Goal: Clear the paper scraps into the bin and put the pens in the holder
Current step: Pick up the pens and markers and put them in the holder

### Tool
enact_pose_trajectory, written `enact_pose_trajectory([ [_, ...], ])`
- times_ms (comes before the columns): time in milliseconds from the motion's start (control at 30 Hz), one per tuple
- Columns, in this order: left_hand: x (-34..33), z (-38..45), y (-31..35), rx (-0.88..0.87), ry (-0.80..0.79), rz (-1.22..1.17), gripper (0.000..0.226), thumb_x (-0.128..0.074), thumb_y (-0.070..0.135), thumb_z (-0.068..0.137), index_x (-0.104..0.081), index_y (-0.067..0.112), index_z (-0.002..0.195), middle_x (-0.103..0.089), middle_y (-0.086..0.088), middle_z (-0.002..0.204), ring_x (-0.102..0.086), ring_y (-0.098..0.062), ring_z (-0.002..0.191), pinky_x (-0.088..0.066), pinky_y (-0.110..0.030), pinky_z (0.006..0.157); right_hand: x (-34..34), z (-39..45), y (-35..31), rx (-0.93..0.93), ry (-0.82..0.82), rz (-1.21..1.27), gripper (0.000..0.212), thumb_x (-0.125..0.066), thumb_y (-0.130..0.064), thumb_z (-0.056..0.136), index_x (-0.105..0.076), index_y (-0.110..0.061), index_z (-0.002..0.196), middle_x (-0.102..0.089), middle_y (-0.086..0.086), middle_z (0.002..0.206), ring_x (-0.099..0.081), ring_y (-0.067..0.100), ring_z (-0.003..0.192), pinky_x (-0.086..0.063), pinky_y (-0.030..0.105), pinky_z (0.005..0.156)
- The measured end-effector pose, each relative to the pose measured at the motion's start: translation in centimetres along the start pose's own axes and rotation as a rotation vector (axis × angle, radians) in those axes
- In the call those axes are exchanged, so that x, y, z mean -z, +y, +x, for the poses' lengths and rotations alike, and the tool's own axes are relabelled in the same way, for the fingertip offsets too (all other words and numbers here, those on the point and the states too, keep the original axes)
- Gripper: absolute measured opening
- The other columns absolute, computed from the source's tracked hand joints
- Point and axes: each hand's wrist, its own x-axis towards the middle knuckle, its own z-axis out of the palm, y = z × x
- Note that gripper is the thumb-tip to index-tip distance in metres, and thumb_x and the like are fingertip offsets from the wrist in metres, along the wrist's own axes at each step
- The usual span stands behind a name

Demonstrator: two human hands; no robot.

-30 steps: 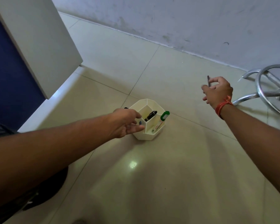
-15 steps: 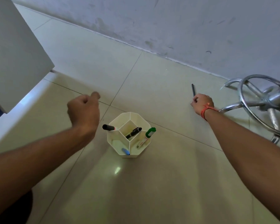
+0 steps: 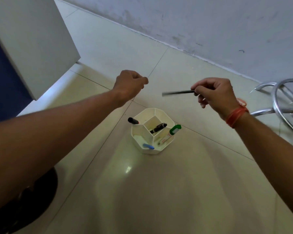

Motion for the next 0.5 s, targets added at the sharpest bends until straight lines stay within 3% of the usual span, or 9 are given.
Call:
enact_pose_trajectory([
  [133, 1.3, -0.5, 0.0, 0.154, -0.189, 0.111, 0.029, -0.064, 0.018, 0.088, -0.067, -0.002, 0.109, -0.071, -0.017, 0.106, -0.064, -0.024, 0.082, -0.056, -0.034, 0.074, 0.2, -1.9, -3.5, 0.062, -0.170, -0.294, 0.009, -0.067, -0.012, 0.082, -0.074, -0.009, 0.079, -0.064, 0.002, 0.059, -0.053, 0.004, 0.042, -0.047, 0.023, 0.045],
  [267, 1.9, -2.0, 0.0, 0.200, -0.299, 0.228, 0.030, -0.063, 0.018, 0.090, -0.064, -0.004, 0.111, -0.069, -0.019, 0.108, -0.067, -0.029, 0.086, -0.057, -0.036, 0.072, -2.3, -3.0, -3.7, 0.075, -0.255, -0.533, 0.007, -0.069, -0.019, 0.080, -0.075, -0.016, 0.081, -0.073, -0.001, 0.079, -0.066, 0.010, 0.071, -0.055, 0.026, 0.065],
  [400, 2.2, -2.8, 0.1, 0.194, -0.303, 0.267, 0.031, -0.062, 0.022, 0.091, -0.065, -0.003, 0.110, -0.069, -0.019, 0.107, -0.068, -0.031, 0.090, -0.056, -0.037, 0.076, -4.3, -3.1, -2.5, -0.045, -0.447, -0.470, 0.016, -0.071, -0.030, 0.084, -0.070, -0.018, 0.094, -0.073, 0.001, 0.081, -0.065, 0.013, 0.062, -0.046, 0.021, 0.045],
  [433, 2.3, -2.8, 0.0, 0.193, -0.295, 0.260, 0.032, -0.062, 0.023, 0.091, -0.065, -0.003, 0.110, -0.069, -0.018, 0.107, -0.067, -0.030, 0.086, -0.056, -0.036, 0.074, -4.4, -3.1, -2.1, -0.050, -0.445, -0.445, 0.020, -0.070, -0.036, 0.085, -0.068, -0.019, 0.096, -0.073, 0.001, 0.081, -0.067, 0.014, 0.063, -0.047, 0.022, 0.044],
  [500, 2.8, -2.5, -0.3, 0.184, -0.259, 0.219, 0.035, -0.062, 0.025, 0.092, -0.064, -0.003, 0.111, -0.069, -0.018, 0.106, -0.065, -0.027, 0.082, -0.055, -0.035, 0.073, -4.3, -3.4, -1.0, -0.056, -0.291, -0.283, 0.017, -0.064, -0.032, 0.090, -0.066, -0.019, 0.101, -0.073, 0.003, 0.082, -0.069, 0.021, 0.067, -0.051, 0.028, 0.047],
])
